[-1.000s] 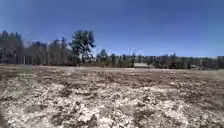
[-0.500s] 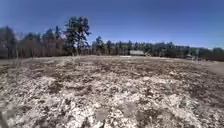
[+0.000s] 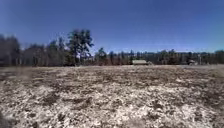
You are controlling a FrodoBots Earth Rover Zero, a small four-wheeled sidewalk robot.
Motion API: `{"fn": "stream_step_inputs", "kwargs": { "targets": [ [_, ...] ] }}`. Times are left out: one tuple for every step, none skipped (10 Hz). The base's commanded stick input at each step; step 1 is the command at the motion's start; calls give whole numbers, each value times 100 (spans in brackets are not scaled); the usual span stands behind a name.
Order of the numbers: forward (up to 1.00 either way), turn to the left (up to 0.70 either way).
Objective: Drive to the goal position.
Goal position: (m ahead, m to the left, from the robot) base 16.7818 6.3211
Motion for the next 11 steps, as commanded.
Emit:
{"fn": "stream_step_inputs", "kwargs": {
  "targets": [
    [70,0],
    [70,0],
    [70,0],
    [70,0],
    [70,0],
    [70,0],
    [70,0],
    [70,0],
    [70,0],
    [70,0],
    [70,0]
  ]
}}
